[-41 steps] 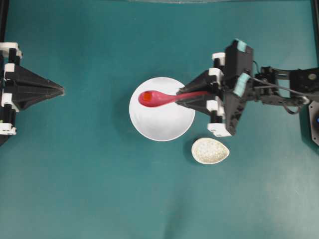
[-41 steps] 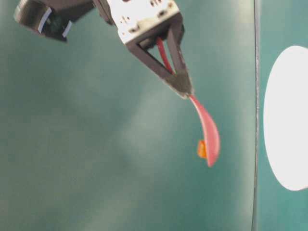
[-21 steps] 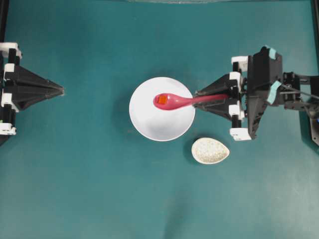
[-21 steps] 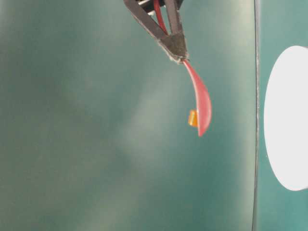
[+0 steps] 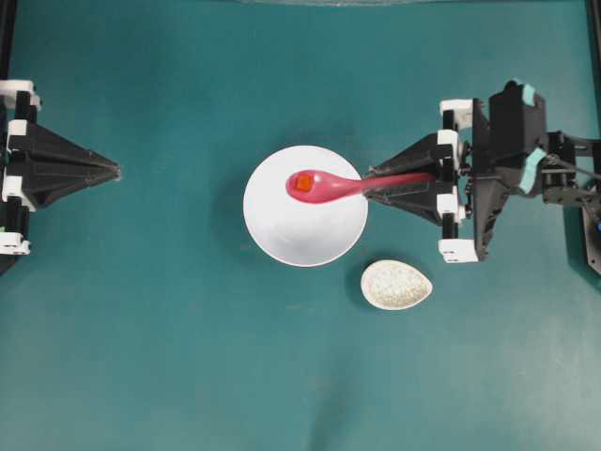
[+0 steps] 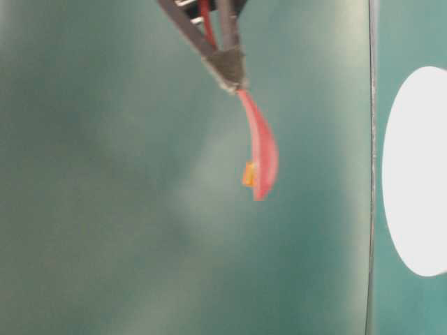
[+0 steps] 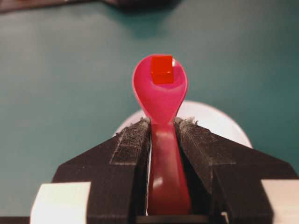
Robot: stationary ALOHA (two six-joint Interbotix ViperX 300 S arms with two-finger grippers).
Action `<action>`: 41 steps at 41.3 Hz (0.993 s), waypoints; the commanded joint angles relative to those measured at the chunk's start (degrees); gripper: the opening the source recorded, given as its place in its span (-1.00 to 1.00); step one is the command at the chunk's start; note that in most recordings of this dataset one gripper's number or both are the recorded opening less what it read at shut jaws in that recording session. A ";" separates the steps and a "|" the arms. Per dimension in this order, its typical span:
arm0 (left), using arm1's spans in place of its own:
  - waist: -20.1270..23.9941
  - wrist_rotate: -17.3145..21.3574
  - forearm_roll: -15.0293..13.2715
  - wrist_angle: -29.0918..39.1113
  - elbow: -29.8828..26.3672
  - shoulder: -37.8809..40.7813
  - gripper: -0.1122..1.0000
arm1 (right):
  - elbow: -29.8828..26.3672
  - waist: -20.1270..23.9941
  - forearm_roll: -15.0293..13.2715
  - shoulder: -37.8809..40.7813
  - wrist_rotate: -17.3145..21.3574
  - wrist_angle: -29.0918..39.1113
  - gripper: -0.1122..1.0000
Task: Grip the spoon and scoop the red block from the bowl with right arm.
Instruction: 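Hold the spoon with the red cube raised above the bowl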
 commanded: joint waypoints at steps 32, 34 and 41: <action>-0.79 -0.26 -0.18 1.76 -1.05 0.35 -0.80 | -2.20 0.18 0.79 -1.58 0.79 -0.44 -0.34; -0.79 -0.26 -0.09 1.85 -1.05 0.26 -0.80 | -2.20 0.18 0.79 -1.58 0.79 -0.44 -0.34; -0.79 -0.26 -0.18 1.58 -1.05 0.35 -0.80 | -2.20 0.18 0.79 -1.58 0.79 -0.26 -0.34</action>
